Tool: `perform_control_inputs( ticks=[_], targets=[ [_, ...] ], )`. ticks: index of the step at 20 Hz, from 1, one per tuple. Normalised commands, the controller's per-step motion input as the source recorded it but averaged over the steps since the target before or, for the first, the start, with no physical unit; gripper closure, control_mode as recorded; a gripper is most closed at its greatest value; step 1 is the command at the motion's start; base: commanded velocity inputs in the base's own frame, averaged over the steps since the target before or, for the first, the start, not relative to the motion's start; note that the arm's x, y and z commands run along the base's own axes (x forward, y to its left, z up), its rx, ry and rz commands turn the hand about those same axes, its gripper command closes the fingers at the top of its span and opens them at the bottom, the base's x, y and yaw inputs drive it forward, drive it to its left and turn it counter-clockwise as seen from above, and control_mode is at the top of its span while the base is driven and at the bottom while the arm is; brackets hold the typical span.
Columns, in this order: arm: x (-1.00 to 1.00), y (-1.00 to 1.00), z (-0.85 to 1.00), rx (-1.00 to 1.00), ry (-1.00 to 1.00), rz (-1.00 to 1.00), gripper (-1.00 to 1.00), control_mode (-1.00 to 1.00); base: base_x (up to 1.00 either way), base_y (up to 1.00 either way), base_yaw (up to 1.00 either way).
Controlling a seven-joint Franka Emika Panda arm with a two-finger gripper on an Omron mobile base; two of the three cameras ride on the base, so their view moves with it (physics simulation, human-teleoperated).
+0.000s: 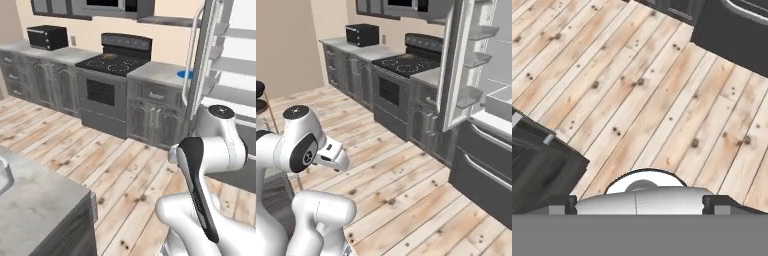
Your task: Place the cold items (banana and cucumber) from the fridge in one tupperware on the dining counter. Place the warm items (hot dog and kebab skewer) in the stove area in another tupperware.
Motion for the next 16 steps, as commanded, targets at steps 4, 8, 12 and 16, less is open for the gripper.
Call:
perform_control_inputs(
  ticks=[4, 8, 12, 16],
  targets=[
    [0.00, 0.00, 0.00, 0.00, 0.00, 0.00, -1.00, 1.00, 0.95, -0.96, 0.47],
    [0.00, 0.00, 0.00, 0.00, 0.00, 0.00, -1.00, 1.00, 0.77, -0.86, 0.41],
    [0.00, 0.00, 0.00, 0.00, 0.00, 0.00, -1.00, 1.00, 0.78, -0.54, 0.34],
    [0.00, 0.00, 0.00, 0.00, 0.00, 0.00, -1.00, 1.00, 0.95, 0.00, 0.22]
  ],
)
